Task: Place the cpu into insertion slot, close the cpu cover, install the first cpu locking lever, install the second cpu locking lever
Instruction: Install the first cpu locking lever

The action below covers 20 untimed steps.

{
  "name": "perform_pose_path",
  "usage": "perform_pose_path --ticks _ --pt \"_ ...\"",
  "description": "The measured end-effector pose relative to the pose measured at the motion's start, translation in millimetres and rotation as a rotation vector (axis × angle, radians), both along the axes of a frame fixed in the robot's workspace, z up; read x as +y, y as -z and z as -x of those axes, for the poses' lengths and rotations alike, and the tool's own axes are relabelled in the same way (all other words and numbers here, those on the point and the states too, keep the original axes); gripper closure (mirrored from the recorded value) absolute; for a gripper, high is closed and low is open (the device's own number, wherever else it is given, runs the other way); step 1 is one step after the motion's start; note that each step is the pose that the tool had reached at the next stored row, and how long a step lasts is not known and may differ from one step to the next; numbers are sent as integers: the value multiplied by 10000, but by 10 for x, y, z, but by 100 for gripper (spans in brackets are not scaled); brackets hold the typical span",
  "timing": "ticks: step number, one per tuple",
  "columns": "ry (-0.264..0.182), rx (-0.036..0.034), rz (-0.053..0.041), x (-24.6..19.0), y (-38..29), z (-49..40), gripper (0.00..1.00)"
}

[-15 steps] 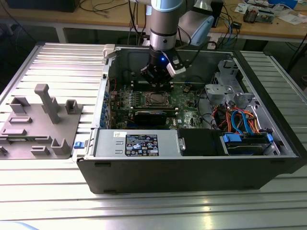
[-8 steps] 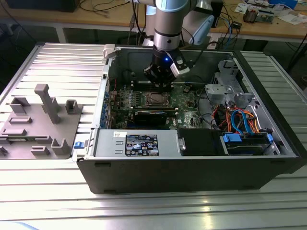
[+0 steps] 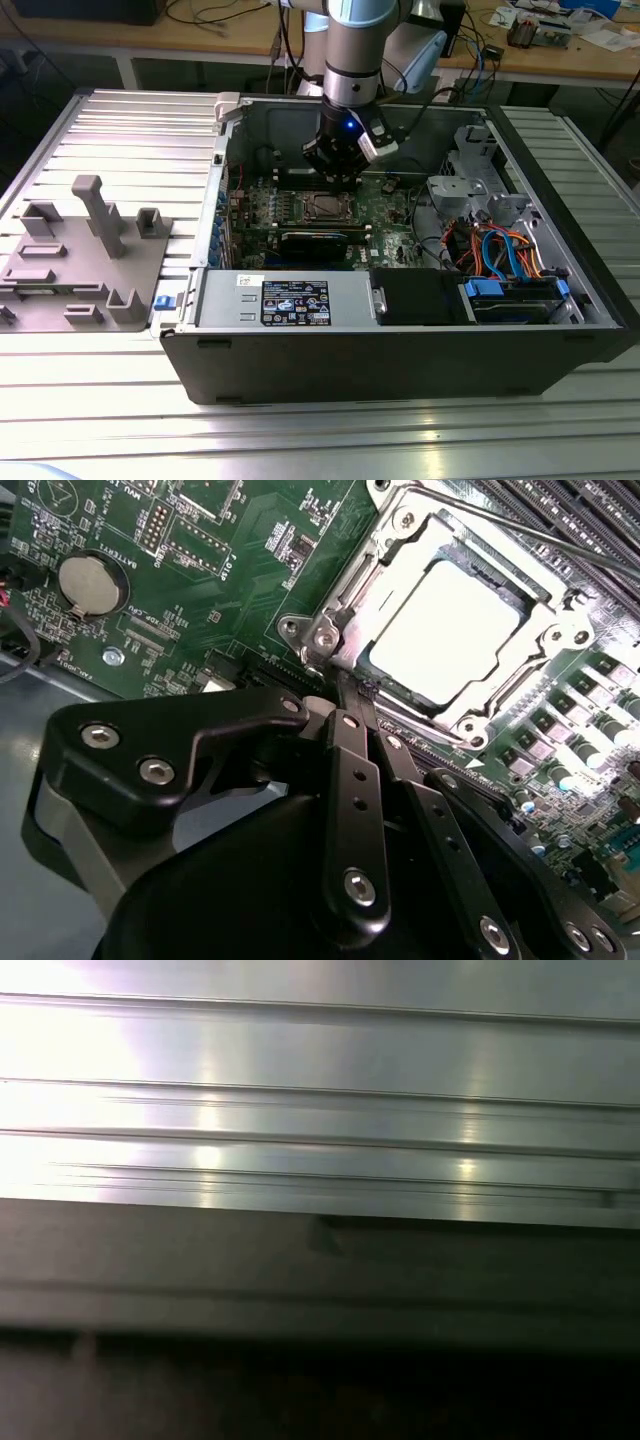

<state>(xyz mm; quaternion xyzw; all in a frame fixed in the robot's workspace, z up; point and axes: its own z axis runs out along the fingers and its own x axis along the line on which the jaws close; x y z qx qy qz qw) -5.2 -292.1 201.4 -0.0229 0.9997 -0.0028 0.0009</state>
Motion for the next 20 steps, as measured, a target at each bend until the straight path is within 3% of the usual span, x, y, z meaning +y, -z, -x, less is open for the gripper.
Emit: perform_pose_path --ticks 7,10,14,20 --pt "-4 -5 -5 1 -61 0 89" --pt "-5 -4 -3 -45 -64 0 89" --pt "-4 -4 -3 -151 -64 0 89" --pt "-5 -5 -5 -264 -63 0 89"
